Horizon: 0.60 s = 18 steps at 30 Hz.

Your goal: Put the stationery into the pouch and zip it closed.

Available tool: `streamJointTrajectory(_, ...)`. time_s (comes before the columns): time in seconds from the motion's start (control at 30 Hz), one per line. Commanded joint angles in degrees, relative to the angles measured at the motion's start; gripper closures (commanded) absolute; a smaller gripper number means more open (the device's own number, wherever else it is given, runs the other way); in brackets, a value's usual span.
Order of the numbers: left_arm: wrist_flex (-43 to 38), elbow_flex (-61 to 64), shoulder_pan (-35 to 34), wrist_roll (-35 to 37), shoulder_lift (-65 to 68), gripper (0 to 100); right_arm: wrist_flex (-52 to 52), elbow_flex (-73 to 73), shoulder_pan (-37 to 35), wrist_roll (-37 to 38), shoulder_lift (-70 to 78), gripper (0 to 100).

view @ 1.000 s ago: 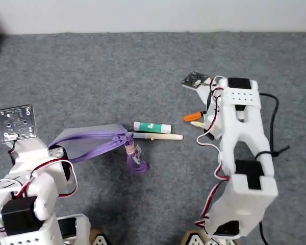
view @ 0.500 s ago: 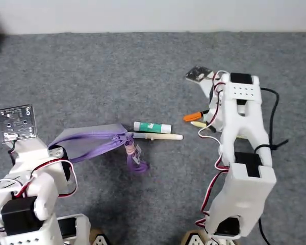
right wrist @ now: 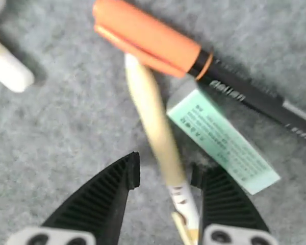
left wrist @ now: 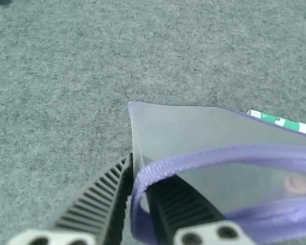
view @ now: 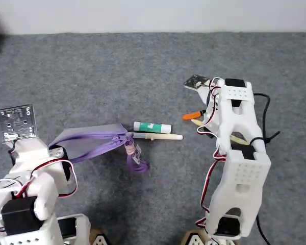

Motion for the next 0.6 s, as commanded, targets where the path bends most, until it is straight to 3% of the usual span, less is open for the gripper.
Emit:
streamJointTrajectory(0.0, -1.2, -0.4, 0.0, 0.7, 0.7, 99, 1.1, -0.4, -0.7, 0.4, 0.1, 83.3)
streamJointTrajectory(0.23, -1.2, -0.4, 0.0, 0.7, 0.7, 99, 11.9, -0.5, -5.6, 0.4, 0.0, 99.5)
streamJointTrajectory(0.57, -1.2, -0.7, 0.0, 0.7, 0.8, 99, 23.6, 2.0, -5.1, -1.2, -14.1, 99.0)
